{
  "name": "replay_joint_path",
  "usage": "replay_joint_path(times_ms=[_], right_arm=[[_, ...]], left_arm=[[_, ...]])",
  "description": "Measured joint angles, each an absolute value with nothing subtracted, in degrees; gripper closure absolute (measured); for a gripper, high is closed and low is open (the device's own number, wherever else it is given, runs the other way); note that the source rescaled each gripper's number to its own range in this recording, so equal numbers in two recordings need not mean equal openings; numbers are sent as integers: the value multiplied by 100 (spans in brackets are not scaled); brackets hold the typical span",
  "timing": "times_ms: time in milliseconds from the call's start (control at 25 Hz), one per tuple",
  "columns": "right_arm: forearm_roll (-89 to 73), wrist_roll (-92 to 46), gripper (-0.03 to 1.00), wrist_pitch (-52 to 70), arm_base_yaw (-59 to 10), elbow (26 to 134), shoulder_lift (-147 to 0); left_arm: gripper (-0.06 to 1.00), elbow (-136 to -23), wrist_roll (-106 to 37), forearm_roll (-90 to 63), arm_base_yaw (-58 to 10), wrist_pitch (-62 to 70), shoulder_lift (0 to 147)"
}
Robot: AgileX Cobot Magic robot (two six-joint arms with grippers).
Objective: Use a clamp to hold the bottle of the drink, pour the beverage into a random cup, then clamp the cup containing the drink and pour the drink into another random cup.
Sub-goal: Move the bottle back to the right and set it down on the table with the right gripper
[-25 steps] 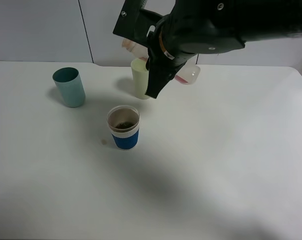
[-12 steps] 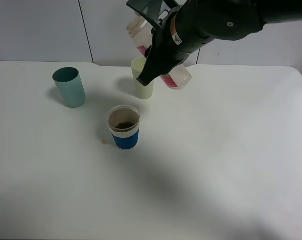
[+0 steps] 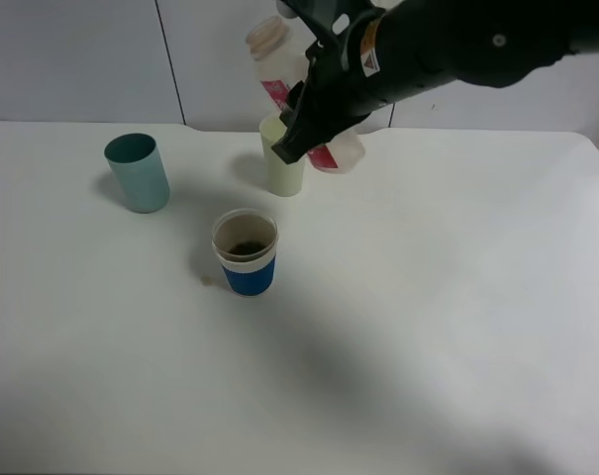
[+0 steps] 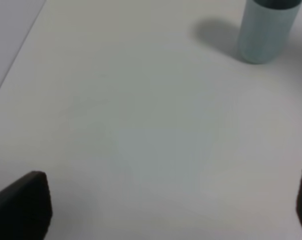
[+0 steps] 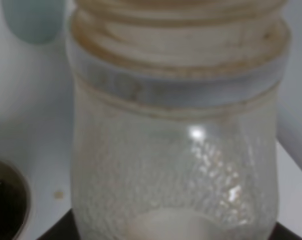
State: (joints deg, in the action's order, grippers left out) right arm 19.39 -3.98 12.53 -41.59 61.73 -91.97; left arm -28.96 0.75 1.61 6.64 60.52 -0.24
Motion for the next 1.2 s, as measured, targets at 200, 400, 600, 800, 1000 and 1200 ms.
replay_joint_path(times_ms=[200, 400, 600, 800, 1000, 1200], right_arm=[[1183, -1161, 97, 390, -3879, 5202, -8983], [747, -1586, 97, -346, -3543, 4380, -8628], [387, -1669, 97, -1055, -3199, 3645, -8483], [0, -1936, 97, -2139, -2946, 2952, -8475], [-609, -2504, 97, -3252, -2775, 2465, -8482], [-882, -2719, 97, -4111, -2580, 2107, -8488]], left_arm=[[-6, -2896, 75, 161, 664, 6052, -24], [-6, -2896, 75, 161, 664, 6052, -24], [-6, -2896, 75, 161, 664, 6052, -24], [-6, -2896, 75, 161, 664, 6052, -24], [-6, -2896, 75, 161, 664, 6052, -24], [-6, -2896, 75, 161, 664, 6052, -24]])
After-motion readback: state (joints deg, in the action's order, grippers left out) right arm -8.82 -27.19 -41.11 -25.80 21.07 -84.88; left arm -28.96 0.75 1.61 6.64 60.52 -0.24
